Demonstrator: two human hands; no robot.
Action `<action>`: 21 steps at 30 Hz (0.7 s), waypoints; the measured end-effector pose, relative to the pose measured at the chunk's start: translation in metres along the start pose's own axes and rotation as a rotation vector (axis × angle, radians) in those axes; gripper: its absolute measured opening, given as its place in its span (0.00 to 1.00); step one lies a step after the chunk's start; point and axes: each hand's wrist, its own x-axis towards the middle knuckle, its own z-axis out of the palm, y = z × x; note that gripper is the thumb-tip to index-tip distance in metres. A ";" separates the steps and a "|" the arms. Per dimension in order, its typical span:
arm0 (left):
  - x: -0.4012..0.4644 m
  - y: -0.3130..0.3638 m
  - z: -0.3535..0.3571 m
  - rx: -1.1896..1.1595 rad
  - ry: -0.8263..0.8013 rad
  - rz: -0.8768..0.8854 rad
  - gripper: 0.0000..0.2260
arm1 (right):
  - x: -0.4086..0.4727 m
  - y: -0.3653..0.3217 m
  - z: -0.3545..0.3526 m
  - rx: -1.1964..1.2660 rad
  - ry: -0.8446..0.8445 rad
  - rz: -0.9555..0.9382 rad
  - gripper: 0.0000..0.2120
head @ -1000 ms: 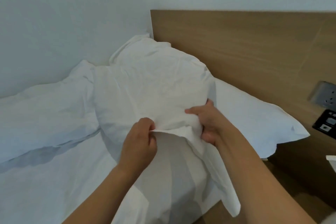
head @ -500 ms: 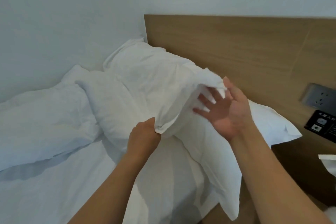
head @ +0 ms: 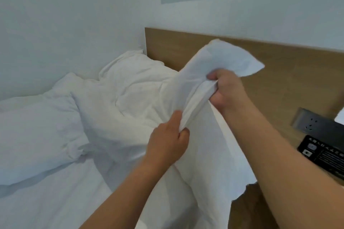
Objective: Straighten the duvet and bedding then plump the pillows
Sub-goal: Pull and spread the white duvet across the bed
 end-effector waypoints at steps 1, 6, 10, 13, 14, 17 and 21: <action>0.016 0.016 -0.003 -0.037 0.057 0.026 0.15 | 0.000 -0.020 0.011 0.023 -0.049 -0.063 0.14; 0.061 0.047 0.035 0.059 -0.032 0.115 0.21 | 0.040 -0.063 -0.041 0.051 0.201 -0.272 0.08; 0.019 -0.031 0.106 0.314 -0.160 0.171 0.36 | 0.046 0.018 -0.125 -0.038 0.450 0.006 0.06; -0.023 -0.099 0.129 0.365 -0.129 0.072 0.30 | 0.033 0.104 -0.141 -0.077 0.513 0.202 0.13; -0.032 -0.120 0.130 0.361 -0.099 0.073 0.27 | 0.039 0.124 -0.140 -0.117 0.596 0.178 0.21; -0.033 -0.164 0.114 0.406 0.010 0.017 0.20 | 0.046 0.145 -0.129 -0.432 0.781 0.130 0.36; -0.030 -0.185 0.095 0.475 -0.079 -0.057 0.09 | 0.018 0.197 -0.117 -0.418 0.811 0.299 0.35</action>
